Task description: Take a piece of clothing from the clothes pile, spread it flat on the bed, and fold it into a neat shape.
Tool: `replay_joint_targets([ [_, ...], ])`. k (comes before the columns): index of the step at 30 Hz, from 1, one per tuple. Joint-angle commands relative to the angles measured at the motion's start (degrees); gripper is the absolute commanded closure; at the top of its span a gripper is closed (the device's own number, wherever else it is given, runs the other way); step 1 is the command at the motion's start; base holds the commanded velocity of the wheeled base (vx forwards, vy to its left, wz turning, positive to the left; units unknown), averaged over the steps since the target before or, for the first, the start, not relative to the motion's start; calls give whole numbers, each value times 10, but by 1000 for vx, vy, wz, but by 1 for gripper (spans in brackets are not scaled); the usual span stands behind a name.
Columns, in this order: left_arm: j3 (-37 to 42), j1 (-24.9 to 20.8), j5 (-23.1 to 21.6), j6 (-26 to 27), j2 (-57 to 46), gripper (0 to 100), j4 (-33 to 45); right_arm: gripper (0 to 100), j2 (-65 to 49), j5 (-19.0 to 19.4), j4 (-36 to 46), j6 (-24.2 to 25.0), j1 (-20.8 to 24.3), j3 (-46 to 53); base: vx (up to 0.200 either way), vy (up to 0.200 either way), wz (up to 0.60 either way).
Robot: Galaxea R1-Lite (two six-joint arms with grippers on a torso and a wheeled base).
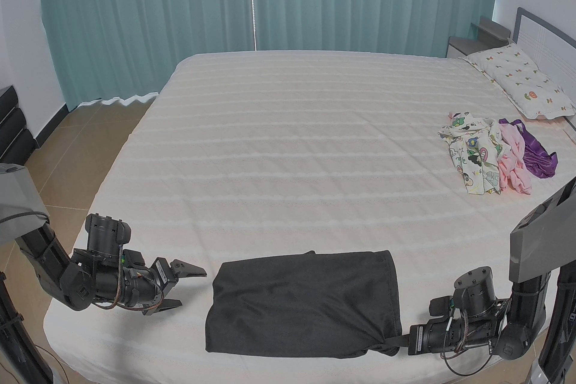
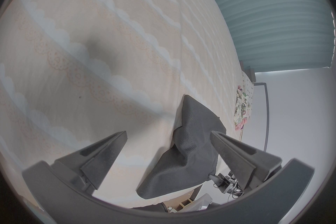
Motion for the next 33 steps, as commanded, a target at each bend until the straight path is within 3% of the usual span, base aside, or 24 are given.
replay_joint_targets([
  [1,0,-1,0,0,1,0,0,100,-7,-1,1,-1,0,10,0,0,0],
  [5,1,0,0,0,1,0,0,100,-9,-1,18,-13,2,10,0,0,0],
  [6,-1,0,0,-1,1,0,0,0,-10,-1,24,-22,1,10,0,0,0],
  [13,-5,-5,7,-16,-38,0,-6,0,-40,-7,21,-28,-12,10,0,0,0],
  [16,-14,-39,20,-99,-73,0,-35,0,-74,-6,20,-25,-27,10,0,0,0],
  [19,-11,-81,66,-145,-83,0,-79,0,-83,-7,21,-24,-47,10,0,0,0],
  [24,-7,-152,128,-155,-69,0,-122,0,-82,-7,15,19,-65,10,0,0,0],
  [33,-5,-173,133,-155,-27,0,-122,0,-78,-8,0,32,-67,10,0,0,0],
])
